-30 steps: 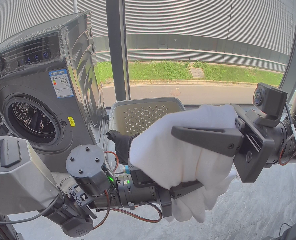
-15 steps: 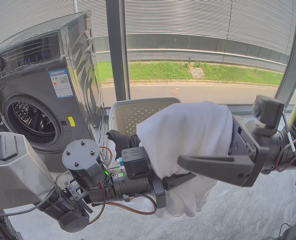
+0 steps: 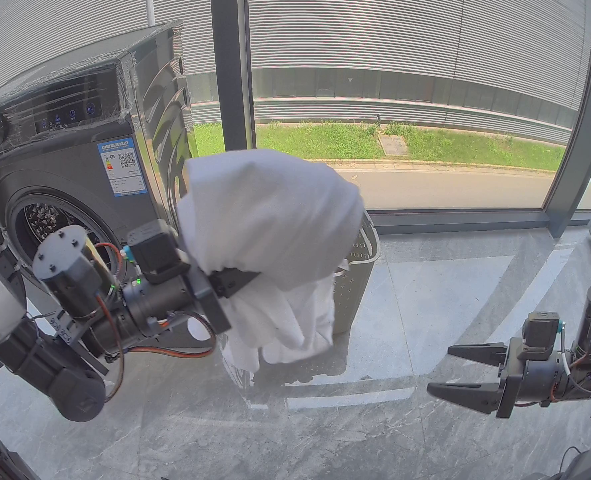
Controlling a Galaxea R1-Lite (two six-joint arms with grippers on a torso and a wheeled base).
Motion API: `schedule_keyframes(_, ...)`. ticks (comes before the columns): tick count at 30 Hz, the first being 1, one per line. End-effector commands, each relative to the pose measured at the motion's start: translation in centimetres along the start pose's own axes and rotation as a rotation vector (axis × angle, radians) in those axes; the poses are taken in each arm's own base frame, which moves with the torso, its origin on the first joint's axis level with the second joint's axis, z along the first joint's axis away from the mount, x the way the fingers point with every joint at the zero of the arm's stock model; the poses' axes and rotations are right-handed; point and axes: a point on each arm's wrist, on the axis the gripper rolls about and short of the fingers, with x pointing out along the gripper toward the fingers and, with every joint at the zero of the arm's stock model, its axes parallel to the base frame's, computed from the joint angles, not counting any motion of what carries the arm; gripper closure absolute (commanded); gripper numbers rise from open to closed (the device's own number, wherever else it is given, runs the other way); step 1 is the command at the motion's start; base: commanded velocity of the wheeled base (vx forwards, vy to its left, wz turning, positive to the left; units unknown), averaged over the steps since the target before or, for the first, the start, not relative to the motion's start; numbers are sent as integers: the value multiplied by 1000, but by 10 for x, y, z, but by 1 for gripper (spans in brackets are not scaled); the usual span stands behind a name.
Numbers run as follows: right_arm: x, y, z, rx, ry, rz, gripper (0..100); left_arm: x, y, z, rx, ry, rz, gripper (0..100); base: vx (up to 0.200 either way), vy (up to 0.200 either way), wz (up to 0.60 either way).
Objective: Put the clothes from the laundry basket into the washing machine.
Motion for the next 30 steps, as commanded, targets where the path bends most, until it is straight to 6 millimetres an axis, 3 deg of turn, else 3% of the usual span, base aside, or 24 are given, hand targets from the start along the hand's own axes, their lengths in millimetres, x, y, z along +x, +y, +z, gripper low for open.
schedule_keyframes(1,-26,-19,48,-45,-260,-186,0,-63,3,29,-7,-48,192,100,0,0,0)
schedule_keyframes(2,-37,-20,73,-85,-360,-217,0,-85,-7,22,-57,-11,233,100,0,0,0)
schedule_keyframes(3,-38,-20,74,-89,-367,-220,0,-87,-8,22,-60,-10,235,100,0,0,0)
schedule_keyframes(4,-45,-17,92,-114,-435,-223,0,-106,-19,13,-117,29,268,100,0,0,0)
schedule_keyframes(6,-48,-14,100,-121,-471,-220,0,-119,-23,10,-159,43,311,100,0,0,0)
schedule_keyframes(12,-59,-11,105,-115,-514,-232,0,-159,-6,6,-187,40,614,100,0,0,0)
schedule_keyframes(17,-60,-14,108,-108,-523,-245,0,-173,0,0,-194,61,713,100,0,0,0)
schedule_keyframes(30,-61,-16,108,-85,-530,-256,0,-186,11,-8,-159,124,817,100,0,0,0)
